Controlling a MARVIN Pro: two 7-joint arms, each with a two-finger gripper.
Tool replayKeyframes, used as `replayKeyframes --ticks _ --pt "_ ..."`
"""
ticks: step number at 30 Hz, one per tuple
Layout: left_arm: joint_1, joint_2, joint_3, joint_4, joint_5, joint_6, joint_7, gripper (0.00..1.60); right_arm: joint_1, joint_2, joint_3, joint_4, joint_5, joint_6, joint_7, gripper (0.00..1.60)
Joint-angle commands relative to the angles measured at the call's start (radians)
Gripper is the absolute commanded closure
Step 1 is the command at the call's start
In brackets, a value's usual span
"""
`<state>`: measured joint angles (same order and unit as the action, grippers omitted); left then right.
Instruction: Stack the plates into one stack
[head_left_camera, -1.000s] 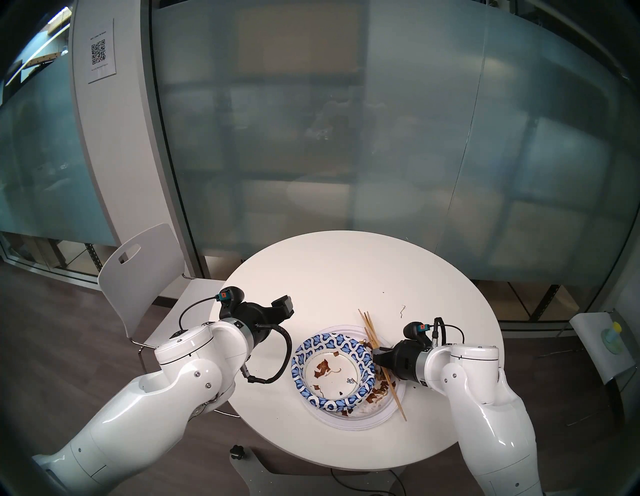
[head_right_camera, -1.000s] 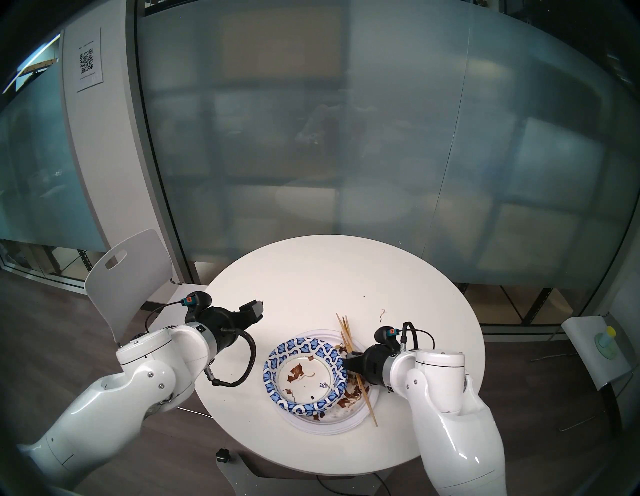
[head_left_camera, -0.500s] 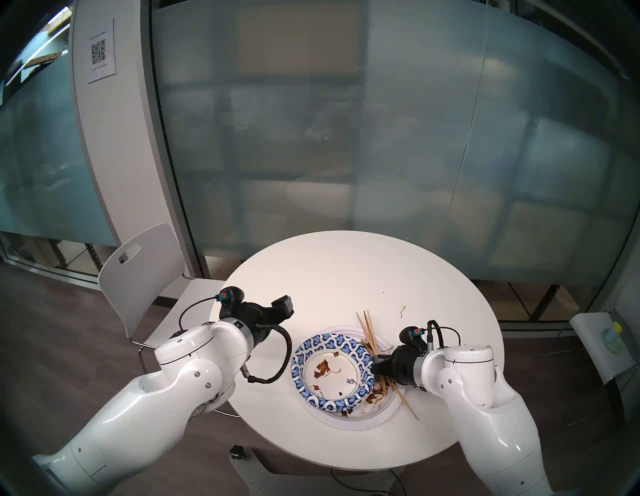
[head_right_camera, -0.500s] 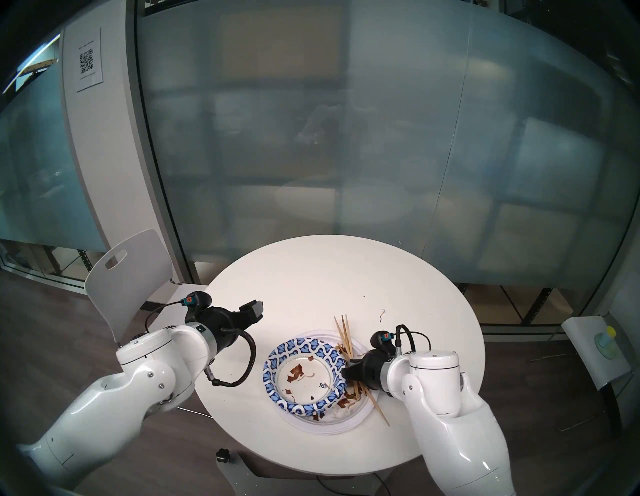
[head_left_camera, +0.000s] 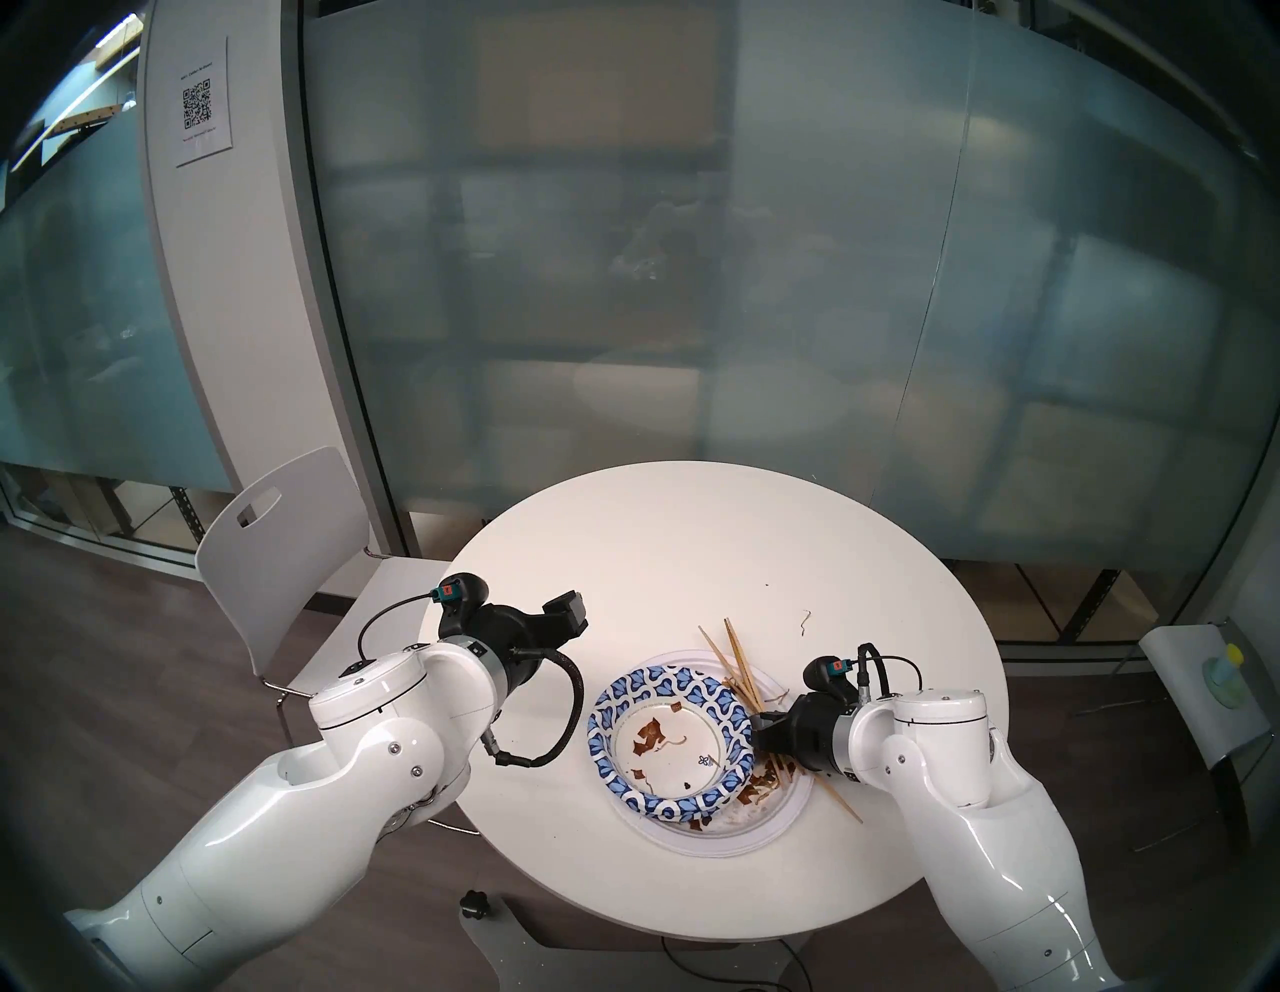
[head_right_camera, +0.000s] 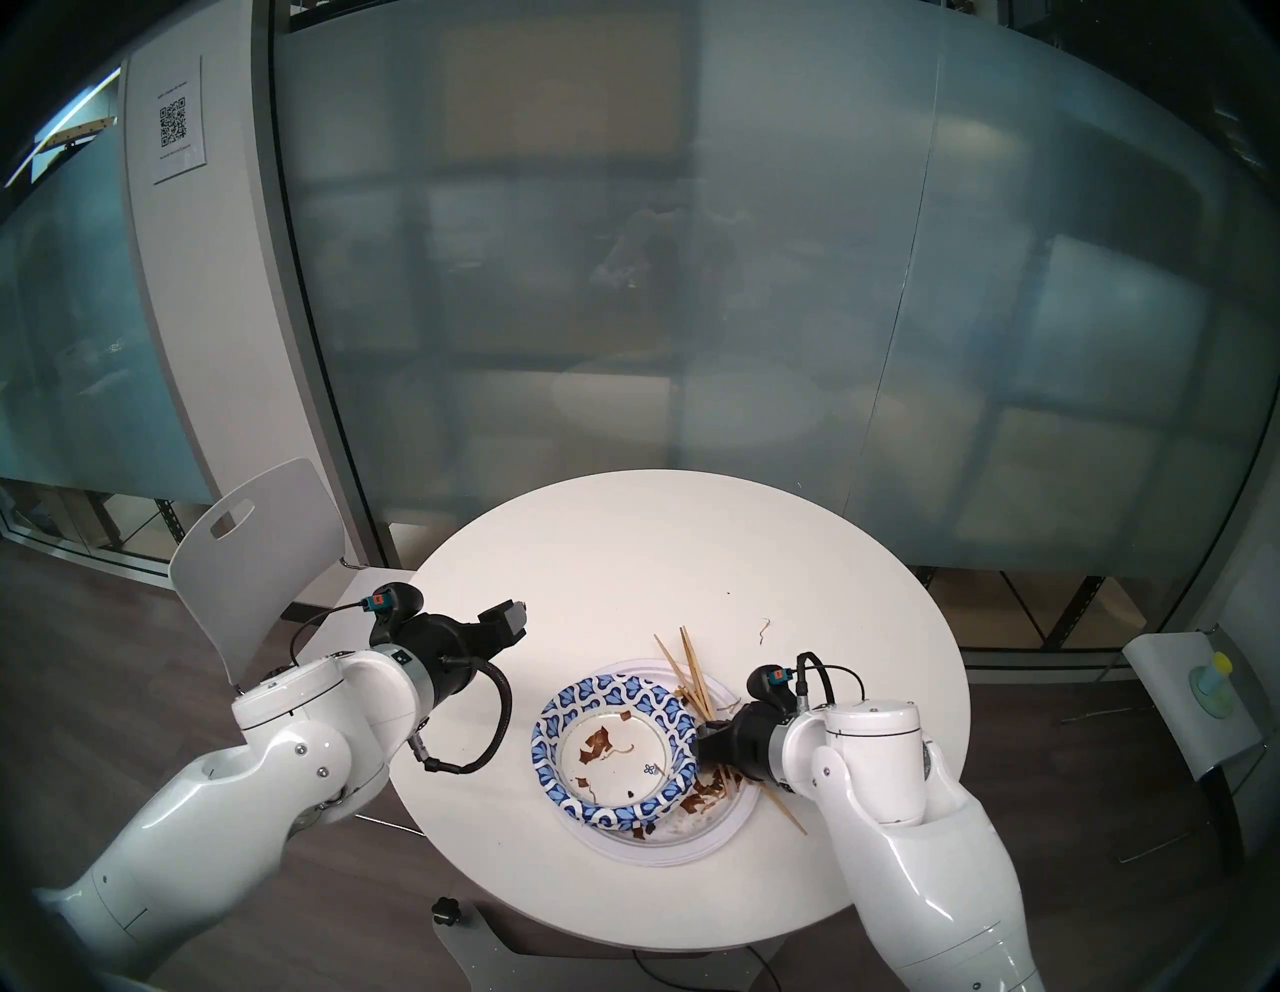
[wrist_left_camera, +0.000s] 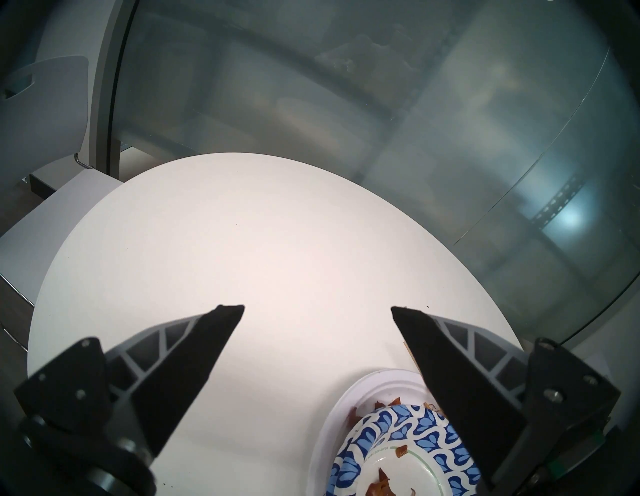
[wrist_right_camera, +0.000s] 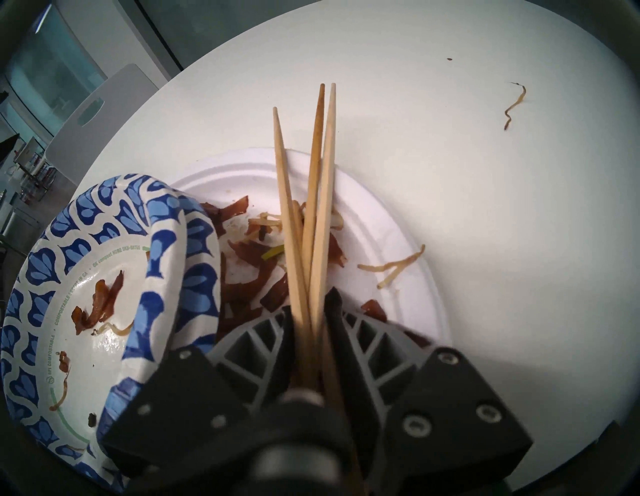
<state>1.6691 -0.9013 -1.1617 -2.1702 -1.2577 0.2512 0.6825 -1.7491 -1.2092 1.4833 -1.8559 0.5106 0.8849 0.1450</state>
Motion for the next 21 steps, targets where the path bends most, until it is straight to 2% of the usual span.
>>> replayKeyframes --ticks 1,7,19,21 --pt "-0.006 -0.003 -0.004 -0.019 0.000 -0.002 0.001 0.00 0.013 0.039 0.025 0.066 -0.003 -0.091 0.046 0.77" --pt "-0.006 -0.003 -0.004 -0.019 0.000 -0.002 0.001 0.00 0.037 0.053 0.039 0.107 0.000 -0.154 0.090 0.72" --pt "-0.006 -0.002 -0.004 -0.018 0.000 -0.002 0.000 0.00 0.114 0.056 0.009 0.050 0.002 -0.126 0.116 0.72" --pt "-0.006 -0.002 -0.004 -0.018 0.000 -0.002 0.000 0.00 0.124 0.052 0.009 0.041 0.004 -0.120 0.113 0.66"
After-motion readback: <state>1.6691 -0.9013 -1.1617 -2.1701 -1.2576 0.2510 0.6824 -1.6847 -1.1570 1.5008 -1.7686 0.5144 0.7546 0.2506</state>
